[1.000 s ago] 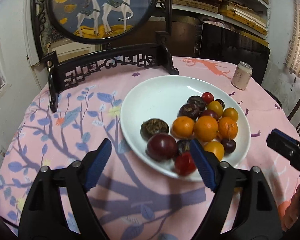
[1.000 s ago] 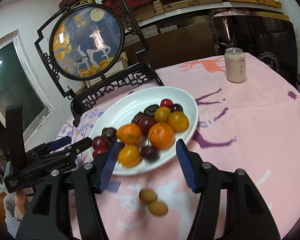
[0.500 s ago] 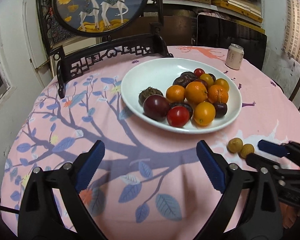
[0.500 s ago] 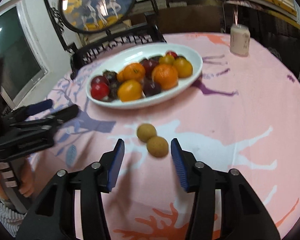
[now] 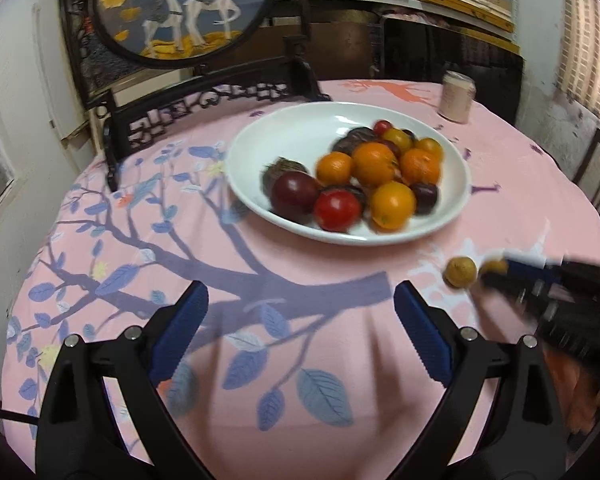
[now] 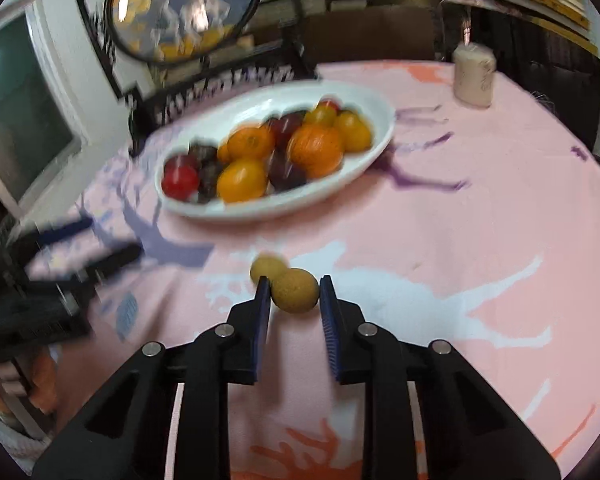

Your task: Organize fruits

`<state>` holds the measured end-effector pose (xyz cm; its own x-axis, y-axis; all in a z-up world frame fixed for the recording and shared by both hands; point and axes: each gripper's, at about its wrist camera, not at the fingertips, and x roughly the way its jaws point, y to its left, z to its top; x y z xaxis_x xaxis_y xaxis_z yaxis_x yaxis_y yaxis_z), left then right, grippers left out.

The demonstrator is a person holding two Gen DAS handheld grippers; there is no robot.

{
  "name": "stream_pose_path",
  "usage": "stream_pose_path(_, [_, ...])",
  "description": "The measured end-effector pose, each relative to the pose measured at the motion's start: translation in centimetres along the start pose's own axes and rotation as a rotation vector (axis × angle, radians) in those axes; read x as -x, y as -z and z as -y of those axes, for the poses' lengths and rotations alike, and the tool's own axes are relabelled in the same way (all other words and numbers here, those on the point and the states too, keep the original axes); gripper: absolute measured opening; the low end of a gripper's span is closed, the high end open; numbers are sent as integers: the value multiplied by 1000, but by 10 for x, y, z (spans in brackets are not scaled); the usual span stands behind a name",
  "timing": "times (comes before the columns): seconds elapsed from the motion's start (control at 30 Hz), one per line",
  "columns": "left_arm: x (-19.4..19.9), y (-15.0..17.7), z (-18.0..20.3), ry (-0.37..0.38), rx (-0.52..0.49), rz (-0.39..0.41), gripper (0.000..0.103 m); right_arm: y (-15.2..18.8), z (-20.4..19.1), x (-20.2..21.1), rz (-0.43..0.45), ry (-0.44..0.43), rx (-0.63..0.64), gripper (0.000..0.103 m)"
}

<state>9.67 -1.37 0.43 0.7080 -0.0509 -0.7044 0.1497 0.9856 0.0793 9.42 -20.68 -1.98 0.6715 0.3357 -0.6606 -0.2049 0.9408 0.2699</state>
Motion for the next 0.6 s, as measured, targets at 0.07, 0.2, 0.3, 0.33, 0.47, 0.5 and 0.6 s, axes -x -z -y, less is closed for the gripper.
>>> stream_pose_path(0.07, [-1,4,10,38,-33,-11,96,-8,15,20,73,4,-63,25])
stream_pose_path(0.2, [-2,10,46,93,-153,0,96,-15,35,40,140,-26,-155,25])
stream_pose_path(0.3, [-7,7,69,140,-204,20,96,-16,35,44,146,-41,-159,25])
stream_pose_path(0.33, [-10,6,75,145,-213,21,96,-16,34,44,146,-47,-159,25])
stream_pose_path(0.47, [-25,1,95,140,-252,11,90,-18,35,45,145,-55,-170,25])
stream_pose_path(0.5, [-28,0,98,148,-258,6,82,-18,36,44,144,-55,-176,25])
stream_pose_path(0.6, [-36,-5,106,165,-267,-20,67,-16,38,44,140,-54,-187,25])
